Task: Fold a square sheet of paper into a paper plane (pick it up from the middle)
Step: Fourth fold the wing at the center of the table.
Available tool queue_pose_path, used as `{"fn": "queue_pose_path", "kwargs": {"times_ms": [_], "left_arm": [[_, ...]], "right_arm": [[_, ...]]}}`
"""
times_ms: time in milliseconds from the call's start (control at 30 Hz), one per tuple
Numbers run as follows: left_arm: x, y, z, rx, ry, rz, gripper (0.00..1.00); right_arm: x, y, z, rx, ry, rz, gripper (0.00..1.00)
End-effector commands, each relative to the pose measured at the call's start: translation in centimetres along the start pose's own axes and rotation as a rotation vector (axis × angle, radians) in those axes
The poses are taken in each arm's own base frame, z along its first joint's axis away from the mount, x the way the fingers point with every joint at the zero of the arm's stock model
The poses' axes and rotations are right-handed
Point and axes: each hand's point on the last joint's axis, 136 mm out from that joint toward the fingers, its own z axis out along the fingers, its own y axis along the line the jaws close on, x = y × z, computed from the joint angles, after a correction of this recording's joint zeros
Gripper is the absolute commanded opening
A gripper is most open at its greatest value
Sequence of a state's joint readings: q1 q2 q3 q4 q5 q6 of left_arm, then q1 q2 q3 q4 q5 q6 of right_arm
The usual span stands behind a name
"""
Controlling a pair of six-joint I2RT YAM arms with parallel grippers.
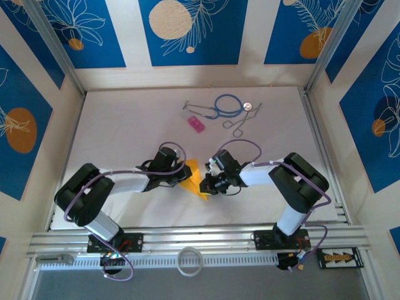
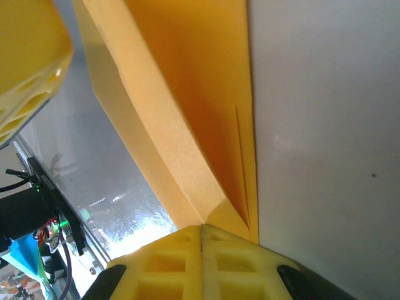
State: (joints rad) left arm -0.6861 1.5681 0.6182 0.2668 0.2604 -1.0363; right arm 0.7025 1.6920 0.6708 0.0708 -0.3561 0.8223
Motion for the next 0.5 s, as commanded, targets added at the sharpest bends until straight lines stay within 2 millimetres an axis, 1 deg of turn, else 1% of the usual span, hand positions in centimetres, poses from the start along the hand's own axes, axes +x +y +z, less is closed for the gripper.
{"fn": "queue_pose_path", "kwargs": {"times_ms": [0,133,300,367,433,467], "left_arm": [[1.4,-0.8,0.0,0.009,0.064,0.066,0.05],[2.5,-2.0,0.6,0.035,0.109,0.101,0.05],[3.0,-1.5,2.0,0.033,0.131,0.079,0.05],[3.3,-0.8,2.5,0.015,0.142,0.064,0.04],[3.5,1.1,3.0,-0.042,0.142,0.027,0.03],[3.5,1.7,3.2,-0.047,0.137,0.015,0.03]], "right_arm": [[1.9,-3.4,0.5,0.097,0.059,0.099,0.0],[1.9,-3.5,0.5,0.098,0.06,0.103,0.0],[2.0,-3.6,0.5,0.1,0.063,0.105,0.0],[2.0,-3.7,0.4,0.103,0.064,0.107,0.0],[2.1,-3.8,0.5,0.108,0.069,0.106,0.0],[2.2,-4.0,0.5,0.111,0.072,0.107,0.0]]}}
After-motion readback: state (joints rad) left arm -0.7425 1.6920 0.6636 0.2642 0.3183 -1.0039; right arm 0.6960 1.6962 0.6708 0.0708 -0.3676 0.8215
